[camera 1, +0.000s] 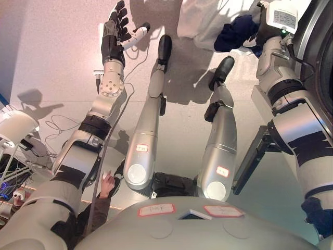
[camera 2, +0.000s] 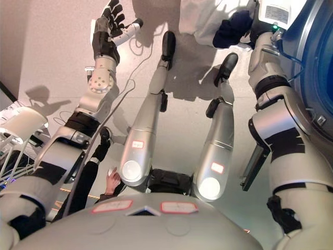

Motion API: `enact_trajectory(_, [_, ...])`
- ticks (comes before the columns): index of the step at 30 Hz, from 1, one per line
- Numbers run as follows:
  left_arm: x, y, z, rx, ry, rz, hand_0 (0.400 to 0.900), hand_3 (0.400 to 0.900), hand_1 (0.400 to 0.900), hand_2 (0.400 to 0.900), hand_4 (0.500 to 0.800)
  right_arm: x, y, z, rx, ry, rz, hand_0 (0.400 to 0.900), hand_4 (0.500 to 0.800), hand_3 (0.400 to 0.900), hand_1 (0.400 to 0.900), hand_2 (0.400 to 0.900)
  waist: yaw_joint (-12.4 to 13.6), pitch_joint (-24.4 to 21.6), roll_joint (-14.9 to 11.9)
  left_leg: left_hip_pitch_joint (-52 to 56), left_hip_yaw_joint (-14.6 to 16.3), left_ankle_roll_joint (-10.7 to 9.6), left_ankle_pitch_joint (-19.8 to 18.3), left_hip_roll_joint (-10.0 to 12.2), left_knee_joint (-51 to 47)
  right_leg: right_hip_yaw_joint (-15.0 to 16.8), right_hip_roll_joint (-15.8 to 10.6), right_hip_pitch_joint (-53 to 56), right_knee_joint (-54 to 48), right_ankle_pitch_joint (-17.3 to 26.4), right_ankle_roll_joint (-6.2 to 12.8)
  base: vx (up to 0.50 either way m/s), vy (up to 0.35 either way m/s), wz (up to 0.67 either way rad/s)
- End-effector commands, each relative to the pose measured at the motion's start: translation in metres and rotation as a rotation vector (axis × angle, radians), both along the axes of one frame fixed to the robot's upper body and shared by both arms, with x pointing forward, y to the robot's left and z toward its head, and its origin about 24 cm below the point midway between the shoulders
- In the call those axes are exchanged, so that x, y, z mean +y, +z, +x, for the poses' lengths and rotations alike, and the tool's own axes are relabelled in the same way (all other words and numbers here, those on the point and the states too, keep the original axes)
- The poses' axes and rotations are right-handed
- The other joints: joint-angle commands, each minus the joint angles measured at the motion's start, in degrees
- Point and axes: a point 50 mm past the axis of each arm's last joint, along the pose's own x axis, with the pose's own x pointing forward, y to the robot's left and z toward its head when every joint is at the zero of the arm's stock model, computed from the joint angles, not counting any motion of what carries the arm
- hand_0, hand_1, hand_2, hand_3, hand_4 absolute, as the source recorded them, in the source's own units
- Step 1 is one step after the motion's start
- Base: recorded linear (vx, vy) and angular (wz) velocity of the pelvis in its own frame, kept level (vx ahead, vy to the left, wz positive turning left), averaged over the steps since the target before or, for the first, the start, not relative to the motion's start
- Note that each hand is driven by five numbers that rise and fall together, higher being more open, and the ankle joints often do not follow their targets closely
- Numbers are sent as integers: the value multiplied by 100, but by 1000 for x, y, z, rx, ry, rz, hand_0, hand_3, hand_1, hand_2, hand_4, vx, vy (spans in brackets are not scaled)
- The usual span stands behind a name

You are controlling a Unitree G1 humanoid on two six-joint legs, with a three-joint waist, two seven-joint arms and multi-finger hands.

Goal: Put the clothes in the basket into the washing machine.

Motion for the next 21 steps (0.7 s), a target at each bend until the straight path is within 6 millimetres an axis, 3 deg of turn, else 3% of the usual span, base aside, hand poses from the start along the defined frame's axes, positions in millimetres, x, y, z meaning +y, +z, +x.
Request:
enact_trajectory(1, [3,20,-4,-120,10,-74,900,900,900,900,800,-33,34,-4,-75,-63,-98,900,800,900,900,900,-44,-102,476,-756,-237,-447,-175,-38,555,144,-341,410,-165,232,402,-16,-13,7])
enact_trajectory(6, [4,25,-3,-134,13,-81,900,900,900,900,800,-39,42,-4,-67,-76,-121,900,800,900,900,900,-30,-102,484,-871,-289,-465,-120,-48,489,115,-336,280,-133,225,397,-7,-11,4])
enact_trajectory(19, [3,31,-1,-153,15,-83,900,900,900,900,800,-30,45,1,-1,-56,-194,900,800,900,900,900,-83,-102,460,-1058,-313,-485,-113,-46,550,99,-291,49,12,180,357,-2,-2,0])
enact_trajectory(20, [4,30,-1,-147,18,-82,900,900,900,900,800,-31,47,1,0,-60,-196,855,773,855,855,855,-83,-102,453,-1062,-314,-484,-111,-45,542,95,-290,51,1,182,358,0,0,0])
enact_trajectory(21, [5,30,-1,-146,20,-82,900,900,900,900,800,-31,48,1,1,-60,-193,624,634,624,624,624,-90,-102,447,-1061,-320,-486,-111,-40,534,84,-299,59,-16,191,363,0,0,0])
